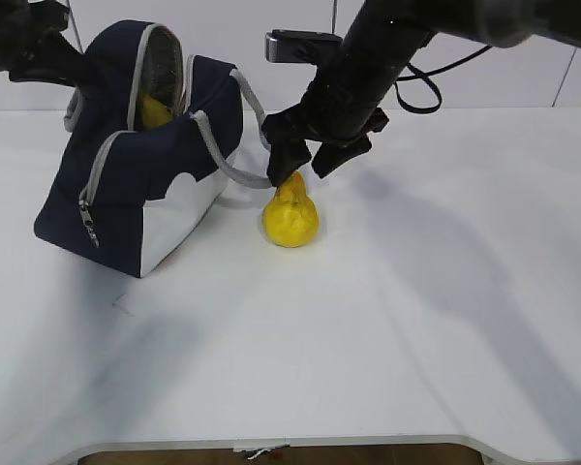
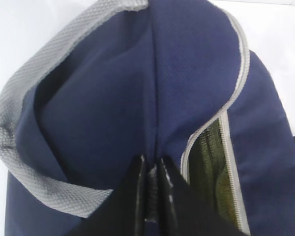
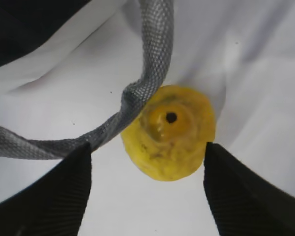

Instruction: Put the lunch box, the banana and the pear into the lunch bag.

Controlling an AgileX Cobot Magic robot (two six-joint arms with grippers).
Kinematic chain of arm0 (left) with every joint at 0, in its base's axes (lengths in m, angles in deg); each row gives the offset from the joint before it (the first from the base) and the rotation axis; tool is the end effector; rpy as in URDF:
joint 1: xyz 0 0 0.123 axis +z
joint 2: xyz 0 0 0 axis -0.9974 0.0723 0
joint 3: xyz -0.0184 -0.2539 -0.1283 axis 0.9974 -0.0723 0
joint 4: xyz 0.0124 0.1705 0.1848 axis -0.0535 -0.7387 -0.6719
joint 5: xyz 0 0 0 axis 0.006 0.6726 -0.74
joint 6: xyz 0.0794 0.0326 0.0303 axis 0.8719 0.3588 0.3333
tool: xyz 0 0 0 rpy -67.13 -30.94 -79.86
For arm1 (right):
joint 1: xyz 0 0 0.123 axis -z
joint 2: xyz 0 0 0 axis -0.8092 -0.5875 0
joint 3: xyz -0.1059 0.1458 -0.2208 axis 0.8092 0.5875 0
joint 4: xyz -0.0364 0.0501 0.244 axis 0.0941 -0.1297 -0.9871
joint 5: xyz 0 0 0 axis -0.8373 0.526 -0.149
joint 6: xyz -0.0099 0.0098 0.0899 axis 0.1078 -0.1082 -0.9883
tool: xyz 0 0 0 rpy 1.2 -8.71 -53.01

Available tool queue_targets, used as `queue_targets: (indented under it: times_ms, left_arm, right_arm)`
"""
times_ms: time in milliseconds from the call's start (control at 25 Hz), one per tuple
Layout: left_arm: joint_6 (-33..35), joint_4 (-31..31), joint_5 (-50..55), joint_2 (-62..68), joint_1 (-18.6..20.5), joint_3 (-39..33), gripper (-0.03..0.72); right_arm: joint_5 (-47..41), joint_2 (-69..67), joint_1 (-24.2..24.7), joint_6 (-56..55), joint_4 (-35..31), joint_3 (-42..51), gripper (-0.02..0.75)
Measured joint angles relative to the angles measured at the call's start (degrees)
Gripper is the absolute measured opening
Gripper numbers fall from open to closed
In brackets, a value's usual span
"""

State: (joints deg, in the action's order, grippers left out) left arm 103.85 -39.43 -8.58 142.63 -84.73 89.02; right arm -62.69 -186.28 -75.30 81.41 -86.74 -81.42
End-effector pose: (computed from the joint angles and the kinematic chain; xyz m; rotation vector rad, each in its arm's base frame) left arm 0.4249 -0.0429 0.2947 0.1716 2.3514 -0.7403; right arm 0.4442 0.2006 0.2388 -0.6775 2.6950 0.4774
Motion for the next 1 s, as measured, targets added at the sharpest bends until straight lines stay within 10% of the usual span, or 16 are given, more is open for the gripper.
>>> queue_targets:
  times_ms: [1000]
  left_arm:
    - [0.0, -0.07, 0.48, 0.0, 0.0, 0.0, 0.013]
  right_arm:
    - [8.27, -4.41, -0.38, 1.77, 2.81, 0.0, 0.561]
